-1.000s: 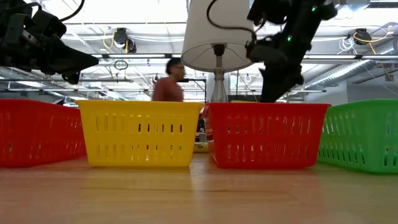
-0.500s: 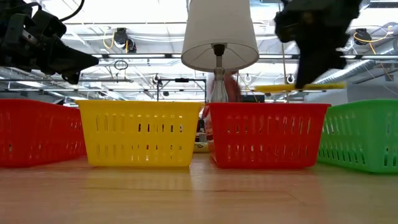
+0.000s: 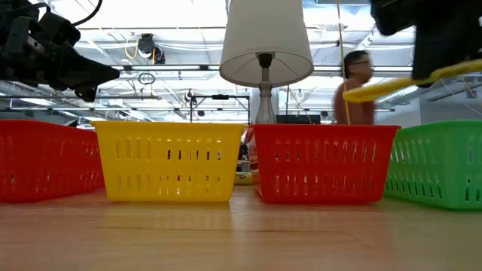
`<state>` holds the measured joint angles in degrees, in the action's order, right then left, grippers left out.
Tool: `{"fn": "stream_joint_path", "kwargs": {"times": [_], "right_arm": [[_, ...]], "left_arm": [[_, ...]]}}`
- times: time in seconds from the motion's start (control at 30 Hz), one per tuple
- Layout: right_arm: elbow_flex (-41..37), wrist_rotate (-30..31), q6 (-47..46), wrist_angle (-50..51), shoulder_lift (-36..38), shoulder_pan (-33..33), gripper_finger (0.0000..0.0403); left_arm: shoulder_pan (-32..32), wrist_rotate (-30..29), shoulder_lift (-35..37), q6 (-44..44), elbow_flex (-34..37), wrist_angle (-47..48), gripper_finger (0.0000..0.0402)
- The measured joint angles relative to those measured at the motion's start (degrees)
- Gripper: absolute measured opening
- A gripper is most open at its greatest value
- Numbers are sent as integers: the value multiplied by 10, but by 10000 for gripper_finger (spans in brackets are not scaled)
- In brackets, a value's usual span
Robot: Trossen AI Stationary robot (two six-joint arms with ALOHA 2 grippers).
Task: Pick & Place Markers
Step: Put the yellow pen into the green bin
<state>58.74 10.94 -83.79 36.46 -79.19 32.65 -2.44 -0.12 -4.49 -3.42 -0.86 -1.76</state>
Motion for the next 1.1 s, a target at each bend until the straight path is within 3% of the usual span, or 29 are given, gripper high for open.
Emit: {"fn": "stream_joint_path", "kwargs": {"times": [0.27, 1.1], "right_arm": [[0, 56, -63, -21, -37, 57, 23], [0, 87, -36, 40, -54, 56, 24]], "left_arm": [[0, 0, 0, 0, 0, 0, 21], [0, 0, 0, 0, 0, 0, 21]]}}
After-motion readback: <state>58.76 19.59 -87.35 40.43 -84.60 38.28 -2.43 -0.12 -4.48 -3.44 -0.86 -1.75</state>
